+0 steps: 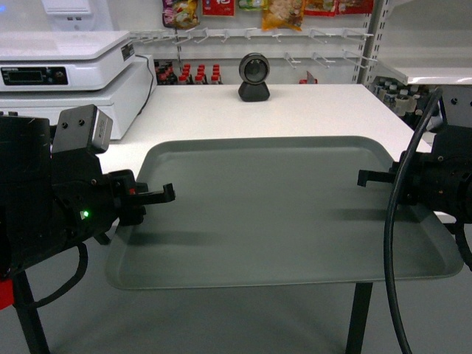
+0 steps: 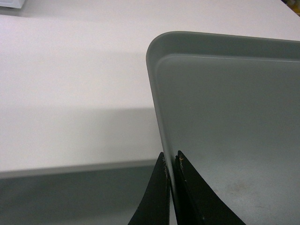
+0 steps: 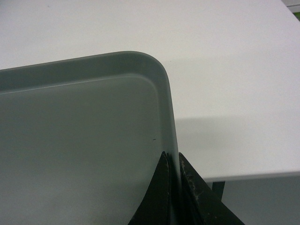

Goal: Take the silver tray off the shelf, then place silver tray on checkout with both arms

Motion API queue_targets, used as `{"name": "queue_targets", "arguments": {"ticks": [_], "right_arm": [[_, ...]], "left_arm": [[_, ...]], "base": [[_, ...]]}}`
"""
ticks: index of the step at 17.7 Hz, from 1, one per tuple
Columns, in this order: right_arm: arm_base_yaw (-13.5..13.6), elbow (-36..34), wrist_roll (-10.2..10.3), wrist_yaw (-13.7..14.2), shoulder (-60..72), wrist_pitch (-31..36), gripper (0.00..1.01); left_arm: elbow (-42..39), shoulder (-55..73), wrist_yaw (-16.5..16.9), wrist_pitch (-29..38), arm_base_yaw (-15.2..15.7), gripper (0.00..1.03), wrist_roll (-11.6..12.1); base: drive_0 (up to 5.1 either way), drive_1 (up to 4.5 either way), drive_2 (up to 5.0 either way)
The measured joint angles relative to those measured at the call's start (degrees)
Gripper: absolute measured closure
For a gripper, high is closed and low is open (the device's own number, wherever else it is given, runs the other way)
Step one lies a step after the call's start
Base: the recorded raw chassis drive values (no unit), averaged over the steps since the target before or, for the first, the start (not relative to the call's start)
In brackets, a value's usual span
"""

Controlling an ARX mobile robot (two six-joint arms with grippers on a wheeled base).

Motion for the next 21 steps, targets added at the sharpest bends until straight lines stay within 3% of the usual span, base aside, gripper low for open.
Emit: {"name": "queue_targets", "arguments": {"ticks": [16, 21], "right_arm": [[0.0, 0.0, 0.0, -0.02, 0.0, -0.02, 0.98], [0.0, 0.02, 0.0, 0.02, 0.0, -0.31, 0.98]], "left_arm": [[0.07, 0.0, 0.04, -0.07, -0.02, 1.0, 0.02], [0.15, 0.0, 0.11, -0.31, -0.02, 1.0, 0.02]], "base": [[-0.1, 4.16, -4.3], [0.0, 0.0, 0.0]]}}
